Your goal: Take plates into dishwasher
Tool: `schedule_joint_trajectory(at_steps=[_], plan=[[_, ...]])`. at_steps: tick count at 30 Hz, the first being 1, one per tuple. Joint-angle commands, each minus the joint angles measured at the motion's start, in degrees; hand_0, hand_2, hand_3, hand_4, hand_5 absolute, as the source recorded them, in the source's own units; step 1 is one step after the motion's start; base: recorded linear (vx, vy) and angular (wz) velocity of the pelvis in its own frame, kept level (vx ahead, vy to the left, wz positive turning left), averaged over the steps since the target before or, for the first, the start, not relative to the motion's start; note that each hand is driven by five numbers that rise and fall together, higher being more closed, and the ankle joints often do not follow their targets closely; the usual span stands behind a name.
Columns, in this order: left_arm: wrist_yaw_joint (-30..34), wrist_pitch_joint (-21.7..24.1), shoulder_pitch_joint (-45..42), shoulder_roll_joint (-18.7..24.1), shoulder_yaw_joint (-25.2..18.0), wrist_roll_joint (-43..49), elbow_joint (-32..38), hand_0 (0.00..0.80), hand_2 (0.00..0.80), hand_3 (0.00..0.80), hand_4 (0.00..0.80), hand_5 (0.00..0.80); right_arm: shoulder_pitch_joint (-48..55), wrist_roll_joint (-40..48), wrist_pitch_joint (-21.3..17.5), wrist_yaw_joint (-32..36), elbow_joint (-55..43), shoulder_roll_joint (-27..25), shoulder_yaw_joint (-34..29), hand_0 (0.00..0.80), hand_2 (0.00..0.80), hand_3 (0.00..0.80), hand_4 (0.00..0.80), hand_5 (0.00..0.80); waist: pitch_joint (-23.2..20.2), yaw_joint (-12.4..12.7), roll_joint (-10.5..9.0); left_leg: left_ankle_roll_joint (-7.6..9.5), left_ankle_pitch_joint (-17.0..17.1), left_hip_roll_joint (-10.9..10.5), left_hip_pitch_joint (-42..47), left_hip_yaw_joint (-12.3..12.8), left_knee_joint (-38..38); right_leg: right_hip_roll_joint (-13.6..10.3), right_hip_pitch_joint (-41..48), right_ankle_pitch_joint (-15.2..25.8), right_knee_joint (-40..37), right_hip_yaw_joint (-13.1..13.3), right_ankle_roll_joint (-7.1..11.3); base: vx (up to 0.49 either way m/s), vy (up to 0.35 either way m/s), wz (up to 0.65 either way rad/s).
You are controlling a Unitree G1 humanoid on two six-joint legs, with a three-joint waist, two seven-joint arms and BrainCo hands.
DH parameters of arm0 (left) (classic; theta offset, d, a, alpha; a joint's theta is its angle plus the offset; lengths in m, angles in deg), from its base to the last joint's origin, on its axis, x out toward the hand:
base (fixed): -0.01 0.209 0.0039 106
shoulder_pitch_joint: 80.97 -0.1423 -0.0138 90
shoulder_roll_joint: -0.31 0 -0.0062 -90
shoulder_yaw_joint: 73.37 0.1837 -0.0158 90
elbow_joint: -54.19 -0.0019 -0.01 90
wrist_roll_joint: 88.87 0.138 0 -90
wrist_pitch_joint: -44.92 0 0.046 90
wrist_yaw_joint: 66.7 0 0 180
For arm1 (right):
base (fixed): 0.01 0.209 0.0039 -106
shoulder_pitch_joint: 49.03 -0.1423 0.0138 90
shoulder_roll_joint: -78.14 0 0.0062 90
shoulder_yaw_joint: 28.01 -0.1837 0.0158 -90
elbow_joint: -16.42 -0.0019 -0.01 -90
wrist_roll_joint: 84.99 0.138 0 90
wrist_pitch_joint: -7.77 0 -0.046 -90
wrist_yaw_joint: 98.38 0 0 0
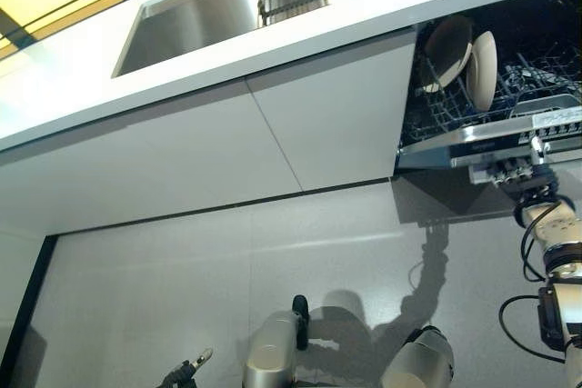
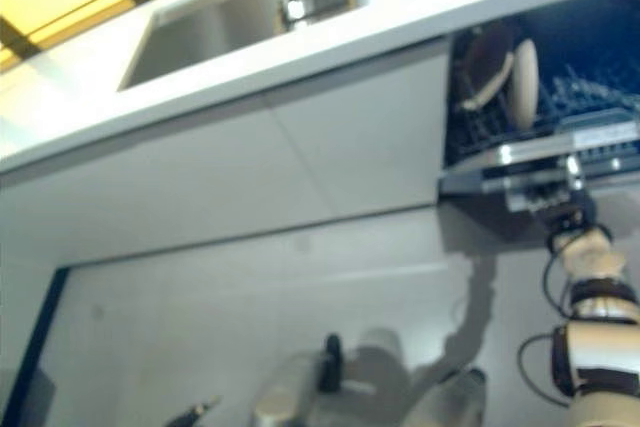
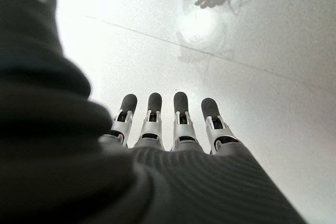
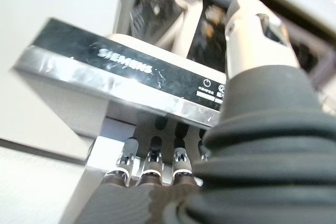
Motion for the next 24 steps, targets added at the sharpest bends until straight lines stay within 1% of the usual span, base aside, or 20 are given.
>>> schedule_joint_trajectory(at_steps=[1,7,11,15,20,22,24], plan=[[-0.49,0.29,-0.54,7.31,0.11,2.65,-1.03,0.0,0.0,0.0,0.0,0.0,-13.83,0.47,-0.18,9.23,-2.29,-0.66,-0.13,0.0,0.0,0.0,0.0,0.0,-5.07,3.31,-5.27,-0.04,0.95,2.89,-1.98,-0.8,4.5,1.56,8.08,-0.17,-3.79,0.65,-0.53,0.042,-0.068,0.1],[-0.29,0.97,-1.09,8.28,-0.71,3.88,-1.24,0.0,0.0,0.0,0.0,0.0,-11.19,-0.14,1.07,11.24,-0.88,-0.53,-1.65,0.0,0.0,0.0,0.0,0.0,-5.08,3.63,-6.14,0.1,0.21,3.8,-2.53,-0.89,6.51,2.0,9.24,-0.14,-3.76,0.64,-0.45,0.041,-0.063,0.07],[-0.36,0.82,-1.11,8.5,-0.97,4.42,-1.14,0.0,0.0,0.0,0.0,0.0,-10.08,-1.09,1.48,12.42,-0.62,-0.21,-2.21,0.0,0.0,0.0,0.0,0.0,-5.27,3.62,-6.36,0.12,-0.09,4.2,-2.83,-0.88,7.43,2.19,9.59,-0.01,-3.87,0.79,-0.32,0.019,-0.034,0.01],[-0.3,0.99,-1.44,8.78,-1.56,5.08,-1.17,0.0,0.0,0.0,0.0,0.0,-8.4,-5.9,2.84,13.82,0.0,-0.05,-1.8,0.0,0.0,0.0,0.0,0.0,-5.8,3.49,-6.89,-0.14,0.16,4.91,-2.8,-0.38,7.46,2.6,10.49,0.63,-5.37,0.82,0.06,0.0,0.0,0.0],[-0.02,1.52,-1.88,8.86,-2.29,5.78,-1.29,0.0,0.0,0.0,0.0,0.0,-6.11,-10.61,3.76,14.57,0.46,0.38,-1.49,0.0,0.0,0.0,0.0,0.0,-7.01,3.36,-7.74,-0.56,1.18,5.56,-1.07,0.63,4.44,3.5,12.58,2.08,-9.89,0.31,0.76,0.022,-0.007,-0.05],[0.22,1.69,-1.82,8.87,-2.71,6.16,-1.41,0.0,0.0,0.0,0.0,0.0,-4.06,-12.91,4.61,15.15,0.71,1.08,-1.47,0.0,0.0,0.0,0.0,0.0,-8.37,3.13,-8.47,-0.82,2.2,5.84,0.89,1.57,0.85,4.32,14.36,3.5,-14.13,-0.23,1.39,0.035,0.003,-0.11],[0.34,1.91,-1.65,8.85,-3.01,6.22,-1.68,0.0,0.0,0.0,0.0,0.0,-2.15,-15.3,4.48,15.41,0.29,2.39,-1.18,0.0,0.0,0.0,0.0,0.0,-9.38,2.9,-9.06,-0.83,3.24,5.8,2.26,1.98,-1.99,4.87,15.15,4.57,-16.75,-0.34,1.71,0.022,0.012,-0.14]])
